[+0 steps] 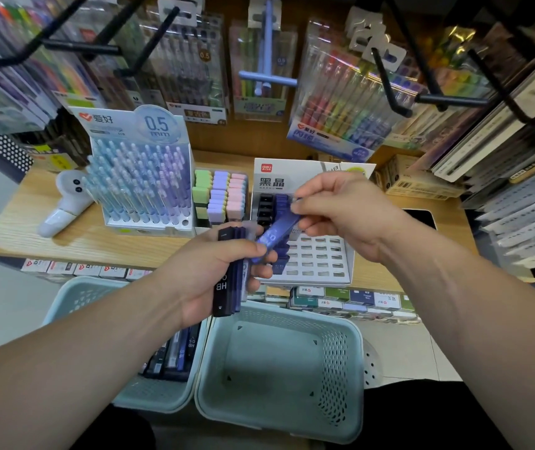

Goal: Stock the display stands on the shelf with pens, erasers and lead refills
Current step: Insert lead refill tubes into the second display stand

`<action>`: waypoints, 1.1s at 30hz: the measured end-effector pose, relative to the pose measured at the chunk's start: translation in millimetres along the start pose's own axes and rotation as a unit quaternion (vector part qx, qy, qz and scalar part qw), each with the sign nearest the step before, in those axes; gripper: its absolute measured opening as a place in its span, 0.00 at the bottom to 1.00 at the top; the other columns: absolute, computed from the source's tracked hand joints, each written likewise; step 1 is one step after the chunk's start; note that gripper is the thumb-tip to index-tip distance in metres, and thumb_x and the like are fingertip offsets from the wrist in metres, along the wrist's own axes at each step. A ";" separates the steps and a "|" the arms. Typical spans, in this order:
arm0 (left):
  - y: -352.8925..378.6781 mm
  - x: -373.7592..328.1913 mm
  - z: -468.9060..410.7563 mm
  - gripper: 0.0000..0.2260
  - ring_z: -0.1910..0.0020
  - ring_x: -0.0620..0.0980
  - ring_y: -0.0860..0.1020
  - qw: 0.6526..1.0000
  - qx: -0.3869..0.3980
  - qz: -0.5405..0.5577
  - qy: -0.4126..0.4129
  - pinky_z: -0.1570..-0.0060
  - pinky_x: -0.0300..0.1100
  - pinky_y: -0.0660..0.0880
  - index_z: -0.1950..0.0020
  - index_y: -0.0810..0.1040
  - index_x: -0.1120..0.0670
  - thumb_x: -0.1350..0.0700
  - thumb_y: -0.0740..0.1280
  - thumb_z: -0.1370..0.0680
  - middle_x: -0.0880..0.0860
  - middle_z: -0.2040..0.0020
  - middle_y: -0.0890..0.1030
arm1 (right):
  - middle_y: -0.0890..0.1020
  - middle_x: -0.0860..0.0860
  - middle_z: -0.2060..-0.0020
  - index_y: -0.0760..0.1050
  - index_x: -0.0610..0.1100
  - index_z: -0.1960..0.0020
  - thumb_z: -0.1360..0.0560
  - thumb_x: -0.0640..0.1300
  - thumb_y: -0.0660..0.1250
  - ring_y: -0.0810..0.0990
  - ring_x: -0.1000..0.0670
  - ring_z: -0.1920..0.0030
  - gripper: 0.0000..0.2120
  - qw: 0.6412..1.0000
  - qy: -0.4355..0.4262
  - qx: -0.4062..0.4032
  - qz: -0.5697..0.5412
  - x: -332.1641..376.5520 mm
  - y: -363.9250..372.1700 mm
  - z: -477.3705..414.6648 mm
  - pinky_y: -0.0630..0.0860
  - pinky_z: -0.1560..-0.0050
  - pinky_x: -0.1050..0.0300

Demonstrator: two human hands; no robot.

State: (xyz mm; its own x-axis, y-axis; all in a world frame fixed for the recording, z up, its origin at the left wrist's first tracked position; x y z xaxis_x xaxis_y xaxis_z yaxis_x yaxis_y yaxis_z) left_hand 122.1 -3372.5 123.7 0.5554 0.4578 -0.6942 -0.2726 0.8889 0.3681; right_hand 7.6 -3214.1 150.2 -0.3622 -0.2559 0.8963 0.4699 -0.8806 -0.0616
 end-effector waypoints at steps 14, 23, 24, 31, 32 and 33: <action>2.3 1.7 -3.6 0.04 0.71 0.51 0.75 0.999 -0.020 -0.037 0.006 0.73 0.40 0.71 0.56 0.83 0.56 0.59 0.70 0.23 0.56 0.65 0.79 | 0.81 0.42 0.63 0.64 0.57 0.28 0.28 0.27 0.72 0.84 0.45 0.64 0.38 0.932 0.007 0.283 0.227 -13.0 18.4 18.1 0.80 0.64 0.54; -4.2 1.9 -5.4 0.11 0.70 0.51 0.76 0.997 -0.041 0.022 -0.055 0.74 0.39 0.74 0.42 0.80 0.58 0.61 0.63 0.22 0.59 0.60 0.82 | 0.81 0.49 0.67 0.74 0.47 0.50 0.19 0.42 0.68 0.82 0.46 0.66 0.03 0.981 -0.075 -0.022 0.178 -13.0 -20.4 -7.7 0.83 0.64 0.48; -4.7 2.1 -5.3 0.12 0.70 0.51 0.77 0.997 -0.046 0.025 -0.054 0.73 0.40 0.74 0.41 0.79 0.58 0.61 0.63 0.22 0.59 0.59 0.82 | 0.81 0.47 0.63 0.75 0.47 0.52 0.20 0.42 0.69 0.83 0.43 0.62 0.04 0.972 -0.089 -0.066 0.207 -16.4 -28.0 -12.7 0.84 0.60 0.45; -4.8 1.9 -4.5 0.11 0.66 0.55 0.83 0.995 -0.073 0.055 -0.050 0.67 0.43 0.82 0.41 0.80 0.60 0.61 0.60 0.20 0.63 0.56 0.84 | 0.79 0.50 0.61 0.80 0.46 0.57 0.25 0.42 0.74 0.76 0.49 0.61 0.04 0.920 -0.155 -0.173 0.316 -31.8 -49.6 -26.9 0.78 0.53 0.51; -3.7 1.9 -4.2 0.11 0.65 0.56 0.84 0.994 -0.074 0.058 -0.049 0.66 0.44 0.83 0.41 0.79 0.61 0.61 0.60 0.19 0.63 0.55 0.85 | 0.78 0.51 0.62 0.80 0.45 0.56 0.25 0.42 0.75 0.74 0.51 0.62 0.04 0.913 -0.163 -0.172 0.333 -33.1 -49.9 -27.5 0.77 0.55 0.52; -2.7 2.0 -4.2 0.12 0.63 0.56 0.85 0.995 -0.073 0.058 -0.047 0.65 0.44 0.83 0.39 0.79 0.61 0.61 0.60 0.18 0.63 0.54 0.85 | 0.78 0.52 0.63 0.80 0.46 0.57 0.26 0.42 0.75 0.73 0.52 0.63 0.04 0.904 -0.172 -0.172 0.351 -34.2 -49.9 -28.0 0.76 0.56 0.54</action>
State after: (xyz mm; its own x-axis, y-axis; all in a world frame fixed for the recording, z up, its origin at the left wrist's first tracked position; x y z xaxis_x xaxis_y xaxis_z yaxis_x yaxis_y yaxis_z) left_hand 120.7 -3374.0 118.6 0.5823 0.5603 -0.5891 -0.4471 0.8259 0.3436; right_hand -26.0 -3172.5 110.4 0.2271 -0.7130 0.6633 0.1877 -0.6363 -0.7483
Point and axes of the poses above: each hand's wrist, its own z-axis away from the middle knuckle, its own y-axis out of the palm, x = y × z, the point moved 3 cm from there along -z, towards the middle knuckle
